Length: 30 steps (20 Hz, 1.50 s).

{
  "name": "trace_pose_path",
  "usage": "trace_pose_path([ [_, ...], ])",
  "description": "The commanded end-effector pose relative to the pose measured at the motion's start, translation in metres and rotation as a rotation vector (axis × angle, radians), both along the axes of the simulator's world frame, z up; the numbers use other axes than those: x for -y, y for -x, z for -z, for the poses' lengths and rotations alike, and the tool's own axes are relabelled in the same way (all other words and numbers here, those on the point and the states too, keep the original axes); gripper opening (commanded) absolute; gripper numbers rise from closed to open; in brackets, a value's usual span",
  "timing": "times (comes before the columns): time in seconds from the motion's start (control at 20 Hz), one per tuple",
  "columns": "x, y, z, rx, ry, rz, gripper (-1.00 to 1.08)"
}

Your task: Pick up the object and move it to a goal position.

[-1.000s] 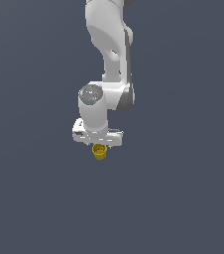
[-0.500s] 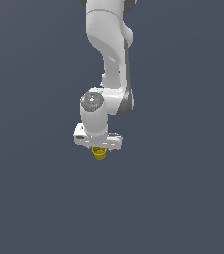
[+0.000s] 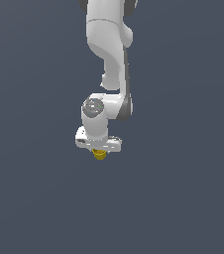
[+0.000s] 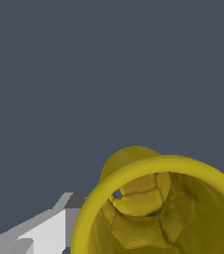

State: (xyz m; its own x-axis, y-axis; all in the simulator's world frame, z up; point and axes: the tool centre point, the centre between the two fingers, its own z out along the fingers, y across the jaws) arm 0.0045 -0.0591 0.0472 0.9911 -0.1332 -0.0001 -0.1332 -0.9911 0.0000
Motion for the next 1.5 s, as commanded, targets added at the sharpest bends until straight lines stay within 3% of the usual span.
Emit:
trace_pose_path([
  [0.0,0.0,0.0,0.001,0.0,0.0,0.0,-1.0],
  [0.8,0.006,0.004,-0.02,0.0,0.0,0.0,-1.0],
  [1.45,0.036,0.028,-0.127,0.0,-0.001,0.001,-1.0],
])
